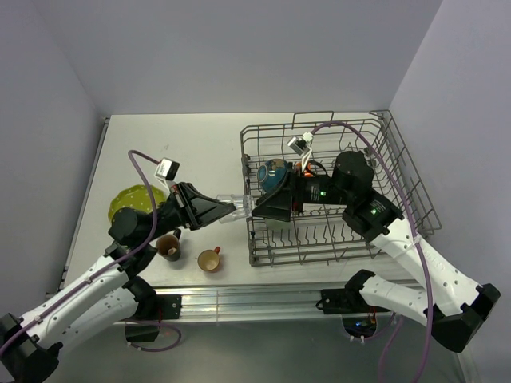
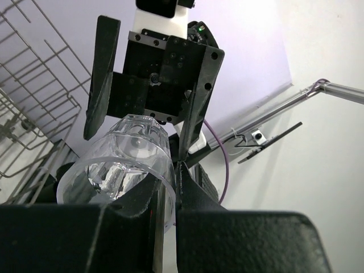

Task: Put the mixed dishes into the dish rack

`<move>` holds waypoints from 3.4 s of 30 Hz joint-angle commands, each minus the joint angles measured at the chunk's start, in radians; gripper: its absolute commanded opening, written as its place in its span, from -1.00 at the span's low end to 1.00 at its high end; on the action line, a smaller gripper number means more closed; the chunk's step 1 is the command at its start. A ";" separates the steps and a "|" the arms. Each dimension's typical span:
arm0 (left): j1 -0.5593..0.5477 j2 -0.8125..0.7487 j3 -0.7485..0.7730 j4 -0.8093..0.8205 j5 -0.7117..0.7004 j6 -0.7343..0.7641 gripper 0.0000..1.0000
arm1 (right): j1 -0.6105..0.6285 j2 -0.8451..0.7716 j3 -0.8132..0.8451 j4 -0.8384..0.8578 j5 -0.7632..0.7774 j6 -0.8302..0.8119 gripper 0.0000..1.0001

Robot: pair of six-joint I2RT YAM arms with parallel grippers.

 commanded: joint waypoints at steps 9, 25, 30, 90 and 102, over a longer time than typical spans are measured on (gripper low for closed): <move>0.000 0.045 -0.028 0.225 0.037 -0.068 -0.99 | 0.008 0.003 -0.044 0.238 -0.043 0.126 0.72; -0.008 0.067 -0.035 0.240 0.023 -0.064 -0.99 | 0.058 0.063 -0.027 0.245 0.022 0.121 0.42; -0.008 0.071 -0.029 0.239 0.025 -0.061 -1.00 | 0.072 0.072 -0.026 0.223 0.046 0.104 0.25; -0.002 0.094 0.371 -1.338 -0.577 0.415 0.99 | 0.192 0.268 0.186 -0.866 0.879 -0.265 -1.00; -0.002 0.091 0.362 -1.348 -0.577 0.418 0.98 | 0.206 0.331 0.143 -0.826 0.875 -0.267 -1.00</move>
